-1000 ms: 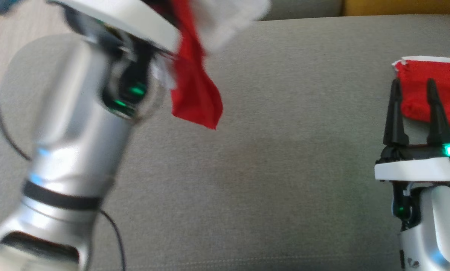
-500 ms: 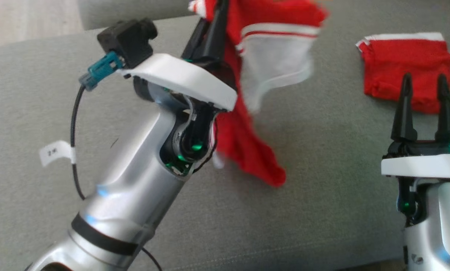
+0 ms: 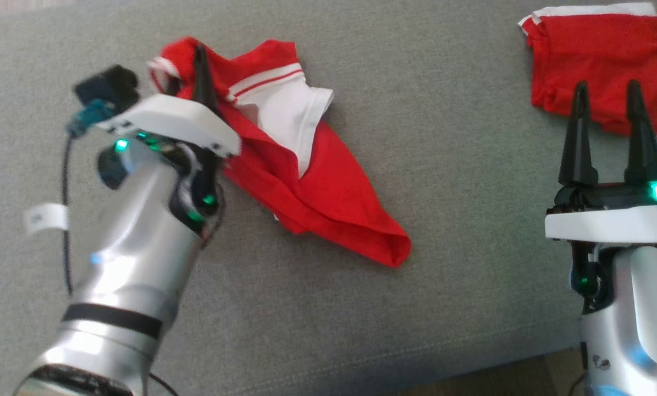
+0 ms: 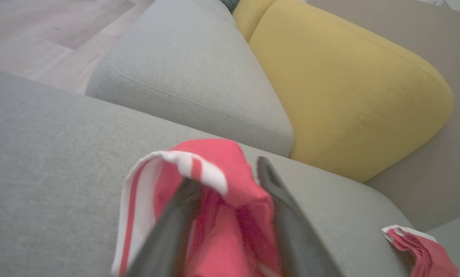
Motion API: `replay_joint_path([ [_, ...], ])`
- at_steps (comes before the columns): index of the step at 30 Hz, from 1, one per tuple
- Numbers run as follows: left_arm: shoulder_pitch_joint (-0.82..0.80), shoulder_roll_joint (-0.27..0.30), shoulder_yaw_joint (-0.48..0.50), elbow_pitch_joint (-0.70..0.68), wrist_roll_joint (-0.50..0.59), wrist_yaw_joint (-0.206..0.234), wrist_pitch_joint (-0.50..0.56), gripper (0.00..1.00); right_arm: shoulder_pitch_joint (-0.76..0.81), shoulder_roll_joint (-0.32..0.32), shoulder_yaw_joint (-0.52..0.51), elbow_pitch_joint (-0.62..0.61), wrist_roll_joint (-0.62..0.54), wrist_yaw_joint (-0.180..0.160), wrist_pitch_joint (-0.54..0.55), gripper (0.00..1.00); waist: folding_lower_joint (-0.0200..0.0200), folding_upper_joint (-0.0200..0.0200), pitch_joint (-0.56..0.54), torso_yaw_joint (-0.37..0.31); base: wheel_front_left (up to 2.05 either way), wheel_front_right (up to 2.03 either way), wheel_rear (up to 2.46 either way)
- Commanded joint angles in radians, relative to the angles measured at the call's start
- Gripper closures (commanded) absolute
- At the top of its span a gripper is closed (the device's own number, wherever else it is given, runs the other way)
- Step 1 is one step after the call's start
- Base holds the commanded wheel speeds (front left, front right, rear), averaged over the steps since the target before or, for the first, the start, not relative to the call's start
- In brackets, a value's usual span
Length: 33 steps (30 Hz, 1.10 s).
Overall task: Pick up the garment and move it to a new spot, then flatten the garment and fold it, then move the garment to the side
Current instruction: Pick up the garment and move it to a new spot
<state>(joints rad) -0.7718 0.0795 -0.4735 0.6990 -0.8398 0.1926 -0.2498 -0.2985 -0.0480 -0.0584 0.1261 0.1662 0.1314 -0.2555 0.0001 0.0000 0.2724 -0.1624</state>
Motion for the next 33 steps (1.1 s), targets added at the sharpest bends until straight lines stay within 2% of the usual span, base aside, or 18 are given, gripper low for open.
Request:
replay_joint_path([
  [1, -0.067, 0.028, 0.05, -0.023, 0.026, -0.009, -0.012, 0.0, -0.034, -0.002, 0.028, -0.032, -0.005, -0.001, -0.006, 0.0, -0.0001, 0.0, 0.006, 0.005, 0.0, 0.0, 0.0],
  [6, -0.066, 0.027, 0.149, -0.018, 0.109, -0.059, -0.012, 0.0, -0.028, -0.002, 0.027, -0.023, -0.018, -0.001, -0.006, 0.0, -0.0001, 0.0, -0.007, 0.035, 0.0, 0.0, 0.0],
  [11, -0.027, 0.036, 0.23, -0.096, 0.208, -0.118, -0.012, 0.0, -0.013, -0.002, 0.026, -0.008, -0.026, -0.001, -0.006, 0.0, -0.0001, 0.0, -0.047, 0.085, 0.0, 0.0, 0.0],
  [21, 0.154, 0.08, 0.291, -0.272, 0.347, -0.196, -0.012, 0.0, 0.031, -0.002, 0.045, 0.016, -0.035, -0.001, -0.006, 0.0, -0.0001, 0.0, -0.136, 0.183, 0.0, 0.0, 0.0],
  [27, 0.362, 0.086, 0.337, -0.428, 0.405, -0.208, -0.012, 0.0, 0.07, -0.002, 0.088, 0.027, -0.018, -0.001, -0.006, 0.0, -0.0001, 0.0, -0.174, 0.225, 0.0, 0.0, 0.0],
  [33, 0.537, 0.044, 0.365, -0.554, 0.483, -0.201, -0.012, 0.0, 0.101, -0.002, 0.101, 0.032, 0.002, -0.001, -0.006, 0.0, -0.0001, 0.0, -0.189, 0.26, 0.0, 0.0, 0.0],
])
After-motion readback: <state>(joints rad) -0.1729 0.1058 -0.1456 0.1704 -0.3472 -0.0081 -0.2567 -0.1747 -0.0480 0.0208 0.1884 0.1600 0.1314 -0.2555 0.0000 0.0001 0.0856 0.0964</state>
